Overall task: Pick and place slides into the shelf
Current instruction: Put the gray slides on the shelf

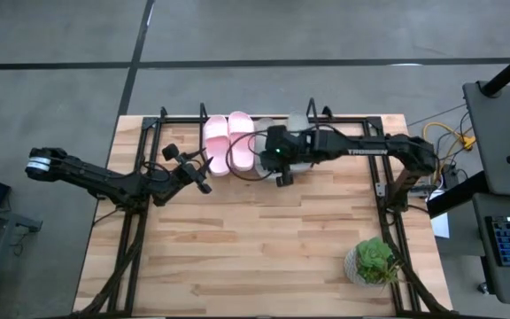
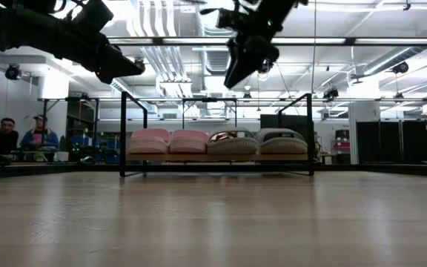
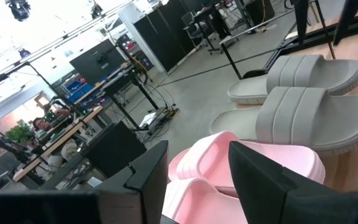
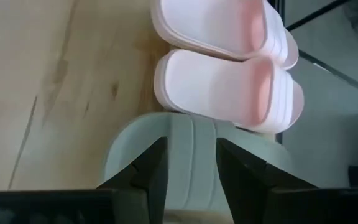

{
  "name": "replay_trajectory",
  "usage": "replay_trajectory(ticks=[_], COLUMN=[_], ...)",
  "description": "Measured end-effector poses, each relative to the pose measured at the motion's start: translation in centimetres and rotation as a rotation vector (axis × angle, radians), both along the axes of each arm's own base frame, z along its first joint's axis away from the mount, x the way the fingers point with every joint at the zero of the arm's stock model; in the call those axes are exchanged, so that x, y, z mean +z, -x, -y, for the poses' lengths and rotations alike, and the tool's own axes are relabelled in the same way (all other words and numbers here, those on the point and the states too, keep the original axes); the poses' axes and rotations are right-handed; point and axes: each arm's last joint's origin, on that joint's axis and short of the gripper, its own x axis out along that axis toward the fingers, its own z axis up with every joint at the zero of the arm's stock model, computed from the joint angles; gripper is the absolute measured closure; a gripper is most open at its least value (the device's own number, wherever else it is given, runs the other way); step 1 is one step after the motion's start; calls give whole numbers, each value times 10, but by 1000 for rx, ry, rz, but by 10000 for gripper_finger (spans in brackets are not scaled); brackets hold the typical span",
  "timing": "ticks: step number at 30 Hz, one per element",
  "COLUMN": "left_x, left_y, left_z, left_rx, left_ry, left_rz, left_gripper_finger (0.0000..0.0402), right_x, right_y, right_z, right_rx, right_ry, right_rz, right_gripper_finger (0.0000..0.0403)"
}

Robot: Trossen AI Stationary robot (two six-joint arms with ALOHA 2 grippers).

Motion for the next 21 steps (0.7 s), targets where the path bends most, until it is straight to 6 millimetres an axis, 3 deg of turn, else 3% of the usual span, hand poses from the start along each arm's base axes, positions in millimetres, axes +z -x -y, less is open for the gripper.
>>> replay_trajectory(ticks=[8,16,21], left_x=[-1,-1,-1], left_y=[0,0,0], left_z=[0,0,0], left_rx=[0,0,0], left_ry=[1,2,2], left_rz=[-4,-4,-6], left_gripper_finger=[249,249,249], right_x=[-46,-57,-72], right_y=[9,11,9], right_z=[1,2,0], right_rx=[-64,-97,-63], right_ry=[32,115,133], right_rz=[-8,-19,-62], right_gripper_finger=[263,203,196])
